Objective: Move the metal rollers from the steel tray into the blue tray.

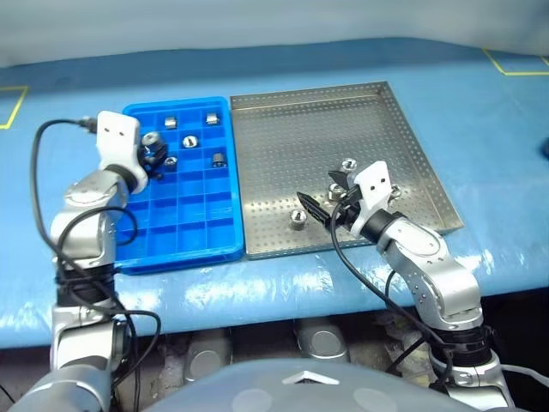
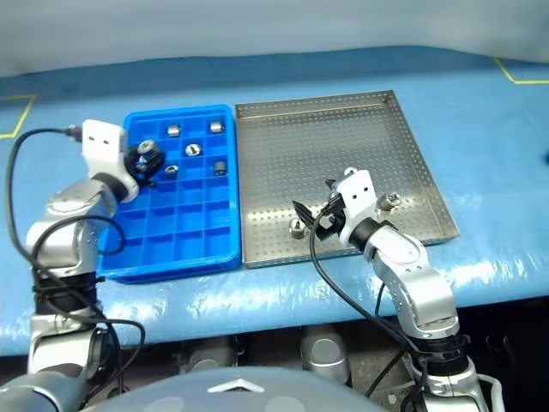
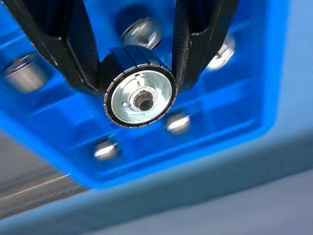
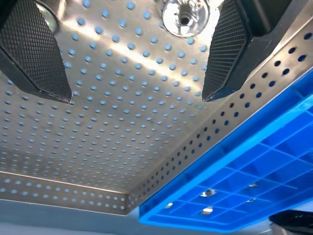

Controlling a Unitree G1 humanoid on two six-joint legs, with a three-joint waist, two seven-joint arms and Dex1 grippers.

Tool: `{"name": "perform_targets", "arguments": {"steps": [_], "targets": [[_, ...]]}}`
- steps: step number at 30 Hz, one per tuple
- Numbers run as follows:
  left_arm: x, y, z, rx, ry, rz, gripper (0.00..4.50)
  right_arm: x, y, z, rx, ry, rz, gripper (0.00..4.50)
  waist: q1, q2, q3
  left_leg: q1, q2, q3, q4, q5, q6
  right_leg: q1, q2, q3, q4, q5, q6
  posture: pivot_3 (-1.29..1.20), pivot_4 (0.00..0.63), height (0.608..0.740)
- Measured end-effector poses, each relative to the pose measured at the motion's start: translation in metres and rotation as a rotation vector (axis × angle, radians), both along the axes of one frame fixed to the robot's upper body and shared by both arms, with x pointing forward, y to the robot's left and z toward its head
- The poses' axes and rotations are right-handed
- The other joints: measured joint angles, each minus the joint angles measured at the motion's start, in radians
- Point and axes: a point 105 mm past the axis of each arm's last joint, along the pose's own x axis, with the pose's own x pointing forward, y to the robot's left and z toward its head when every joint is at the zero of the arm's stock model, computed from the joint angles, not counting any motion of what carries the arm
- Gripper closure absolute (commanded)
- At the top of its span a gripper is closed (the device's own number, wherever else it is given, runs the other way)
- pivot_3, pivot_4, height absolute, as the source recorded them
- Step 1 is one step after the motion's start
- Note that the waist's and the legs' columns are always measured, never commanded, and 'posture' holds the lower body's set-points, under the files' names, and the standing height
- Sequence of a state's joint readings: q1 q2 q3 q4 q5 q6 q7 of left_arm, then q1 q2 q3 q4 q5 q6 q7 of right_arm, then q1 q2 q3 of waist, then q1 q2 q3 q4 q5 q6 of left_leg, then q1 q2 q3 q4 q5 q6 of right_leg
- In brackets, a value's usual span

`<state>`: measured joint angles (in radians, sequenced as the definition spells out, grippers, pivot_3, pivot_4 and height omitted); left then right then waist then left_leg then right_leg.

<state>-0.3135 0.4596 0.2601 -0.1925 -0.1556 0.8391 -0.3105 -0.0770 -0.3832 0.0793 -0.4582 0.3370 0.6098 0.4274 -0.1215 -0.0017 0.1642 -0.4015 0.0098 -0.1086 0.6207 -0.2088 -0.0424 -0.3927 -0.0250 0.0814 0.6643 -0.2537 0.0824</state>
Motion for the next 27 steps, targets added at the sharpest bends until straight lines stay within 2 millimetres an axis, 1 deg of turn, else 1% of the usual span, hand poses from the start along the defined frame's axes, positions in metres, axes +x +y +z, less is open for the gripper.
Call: {"name": "perform_targets", "arguments": {"steps": [2, 5, 8, 11, 12, 13, 16, 18, 20, 21, 22, 24, 25, 26, 27], "targets": [[-0.007, 0.005, -0.004, 0.011, 0.022, 0.03, 2.66, 0.002, 0.005, 0.0, 0.0, 0.003, 0.026, 0.0, 0.033, 0.0, 0.0, 0.0, 0.0, -0.001, 0.0, 0.0, 0.0, 0.0, -0.001, -0.001, 0.0, 0.0, 0.0, 0.0, 0.15, 0.74], [-0.012, 0.001, -0.017, 0.013, 0.068, 0.035, 2.66, 0.003, 0.011, 0.001, 0.002, 0.001, 0.059, 0.0, 0.068, 0.0, 0.0, 0.0, -0.001, -0.002, 0.0, 0.0, -0.001, 0.001, -0.001, -0.002, -0.001, 0.0, -0.001, 0.01, 0.15, 0.74], [-0.012, -0.009, -0.02, 0.009, 0.076, 0.012, 2.66, 0.004, 0.011, 0.002, 0.001, -0.001, 0.06, 0.0, 0.083, 0.0, 0.0, 0.0, -0.001, -0.002, 0.0, 0.0, -0.001, 0.001, -0.001, -0.003, -0.001, 0.001, -0.003, 0.01, 0.15, 0.74], [-0.011, -0.015, -0.021, 0.003, 0.08, -0.005, 2.66, 0.004, 0.011, 0.002, 0.0, 0.0, 0.06, 0.0, 0.084, 0.0, 0.0, 0.0, 0.0, -0.002, 0.0, 0.0, -0.001, 0.001, -0.001, -0.003, -0.001, 0.001, -0.003, 0.0, 0.15, 0.74], [-0.011, -0.016, -0.021, 0.001, 0.08, -0.01, 1.94, 0.004, 0.011, 0.002, -0.001, 0.0, 0.06, 0.0, 0.084, 0.0, 0.0, 0.0, 0.0, -0.002, 0.0, 0.0, -0.001, 0.001, -0.001, -0.003, -0.001, 0.001, -0.004, 0.0, 0.15, 0.74], [-0.011, -0.017, -0.022, 0.001, 0.081, -0.016, 1.73, 0.004, 0.011, 0.002, -0.003, -0.001, 0.058, 0.0, 0.084, 0.0, 0.0, 0.0, 0.0, -0.002, 0.0, 0.001, -0.001, 0.001, -0.001, -0.003, -0.001, 0.001, -0.004, 0.0, 0.15, 0.74], [-0.011, -0.022, -0.022, 0.004, 0.088, -0.046, 0.65, 0.005, 0.01, 0.001, -0.011, -0.004, 0.052, 0.0, 0.082, 0.0, 0.0, 0.0, 0.0, -0.002, 0.0, 0.001, -0.001, 0.001, -0.001, -0.003, -0.001, 0.001, -0.004, -0.02, 0.15, 0.74], [-0.01, -0.024, -0.022, 0.0, 0.089, -0.059, 0.02, 0.005, 0.01, 0.001, -0.012, -0.004, 0.05, 0.0, 0.08, 0.0, 0.0, 0.0, 0.0, -0.002, 0.0, 0.001, -0.001, 0.001, -0.001, -0.004, -0.001, 0.001, -0.003, -0.03, 0.15, 0.74], [-0.01, -0.029, -0.021, -0.032, 0.088, -0.086, 0.02, 0.005, 0.009, 0.001, -0.013, -0.003, 0.045, 0.0, 0.078, 0.0, 0.0, 0.0, 0.0, -0.002, 0.0, 0.001, -0.001, 0.001, -0.001, -0.004, -0.001, 0.001, -0.003, -0.04, 0.15, 0.74], [-0.009, -0.035, -0.016, -0.076, 0.071, -0.123, 0.02, 0.004, 0.007, 0.0, -0.015, 0.0, 0.041, 0.0, 0.078, 0.0, 0.0, 0.0, 0.0, -0.002, 0.0, 0.001, -0.001, 0.001, -0.001, -0.004, -0.001, 0.001, -0.003, -0.04, 0.15, 0.74], [-0.007, -0.046, -0.008, -0.123, 0.035, -0.172, 0.02, 0.004, 0.006, -0.002, -0.017, 0.005, 0.04, 0.0, 0.08, 0.0, 0.0, -0.001, 0.0, -0.002, 0.0, 0.001, -0.001, 0.001, -0.001, -0.004, -0.001, 0.001, -0.004, -0.06, 0.15, 0.74], [-0.005, -0.073, 0.012, -0.206, -0.049, -0.312, 0.02, 0.003, 0.005, -0.002, -0.016, 0.007, 0.033, 0.0, 0.082, 0.0, 0.0, -0.001, 0.0, -0.002, 0.0, 0.001, -0.001, 0.001, -0.001, -0.004, -0.002, 0.001, -0.005, -0.06, 0.15, 0.74], [-0.007, -0.092, 0.022, -0.25, -0.085, -0.405, 0.02, 0.003, 0.004, -0.002, -0.017, 0.007, 0.028, 0.0, 0.082, 0.0, 0.0, -0.001, -0.001, -0.002, 0.0, 0.001, -0.001, 0.001, -0.002, -0.004, -0.002, 0.002, -0.006, -0.08, 0.15, 0.74], [-0.009, -0.11, 0.028, -0.281, -0.103, -0.487, 0.02, 0.002, 0.004, -0.002, -0.017, 0.007, 0.024, 0.0, 0.082, 0.0, 0.0, -0.001, -0.001, -0.002, 0.0, 0.001, -0.001, 0.002, -0.002, -0.004, -0.003, 0.003, -0.007, -0.09, 0.15, 0.74], [-0.013, -0.131, 0.032, -0.309, -0.107, -0.587, 0.02, 0.002, 0.003, -0.002, -0.018, 0.004, 0.015, 0.0, 0.081, 0.0, -0.001, -0.001, -0.001, -0.002, 0.0, 0.001, -0.001, 0.002, -0.002, -0.004, -0.003, 0.003, -0.007, -0.1, 0.15, 0.74]]}}
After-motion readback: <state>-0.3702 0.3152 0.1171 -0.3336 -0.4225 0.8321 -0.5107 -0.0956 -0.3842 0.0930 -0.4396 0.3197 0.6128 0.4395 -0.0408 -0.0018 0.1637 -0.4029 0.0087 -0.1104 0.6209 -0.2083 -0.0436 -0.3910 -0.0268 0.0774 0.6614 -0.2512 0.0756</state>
